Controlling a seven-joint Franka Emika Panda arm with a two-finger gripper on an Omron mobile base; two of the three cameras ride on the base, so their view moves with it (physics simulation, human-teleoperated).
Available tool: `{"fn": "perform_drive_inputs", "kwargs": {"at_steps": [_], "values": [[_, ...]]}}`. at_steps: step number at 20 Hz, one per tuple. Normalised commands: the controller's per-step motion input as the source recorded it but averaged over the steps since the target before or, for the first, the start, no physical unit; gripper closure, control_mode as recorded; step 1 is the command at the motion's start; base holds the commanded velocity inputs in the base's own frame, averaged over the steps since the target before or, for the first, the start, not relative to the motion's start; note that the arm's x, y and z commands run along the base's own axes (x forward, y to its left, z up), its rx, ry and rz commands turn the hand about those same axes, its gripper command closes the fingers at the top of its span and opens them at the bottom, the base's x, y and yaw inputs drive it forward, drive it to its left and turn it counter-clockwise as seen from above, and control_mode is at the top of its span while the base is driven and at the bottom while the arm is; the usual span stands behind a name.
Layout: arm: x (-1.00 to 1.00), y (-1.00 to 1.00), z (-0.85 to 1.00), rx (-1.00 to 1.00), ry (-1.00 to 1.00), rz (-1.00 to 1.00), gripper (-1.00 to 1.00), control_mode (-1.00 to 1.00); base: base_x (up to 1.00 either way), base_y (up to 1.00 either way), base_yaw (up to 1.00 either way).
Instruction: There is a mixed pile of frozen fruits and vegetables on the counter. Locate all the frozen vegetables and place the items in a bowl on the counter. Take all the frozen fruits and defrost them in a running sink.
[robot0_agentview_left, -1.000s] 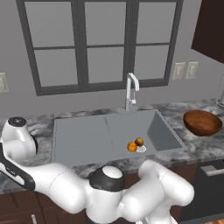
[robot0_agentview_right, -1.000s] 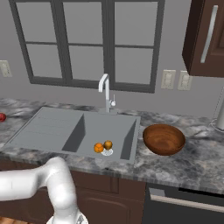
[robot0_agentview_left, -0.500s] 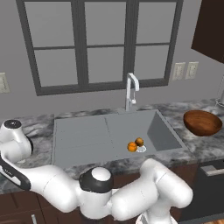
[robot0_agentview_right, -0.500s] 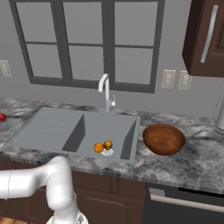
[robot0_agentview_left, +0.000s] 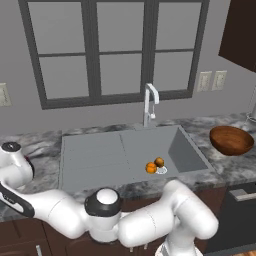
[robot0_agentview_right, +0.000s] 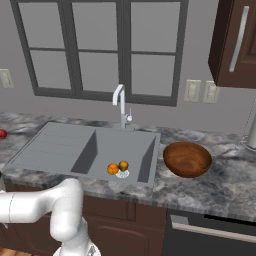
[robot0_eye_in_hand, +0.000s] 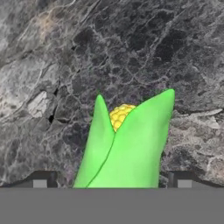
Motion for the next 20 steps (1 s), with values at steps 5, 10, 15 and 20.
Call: {"fn": "perform_drive_inputs", "kwargs": {"at_steps": [5, 10, 15, 20], "values": [[0.12, 0.37, -0.29, -0.03, 0.01, 0.0, -1.0, -1.0, 0.0, 0.0, 0.0], [0.01, 0.13, -0.11, -0.02, 0.0, 0.0, 1.0, -1.0, 0.0, 0.0, 0.0], [-0.07, -0.15, 0.0, -0.03, -0.03, 0.0, 1.0, -1.0, 0.0, 0.0, 0.0], [-0.12, -0.36, 0.14, -0.04, -0.08, 0.0, 1.0, -1.0, 0.0, 0.0, 0.0]]}}
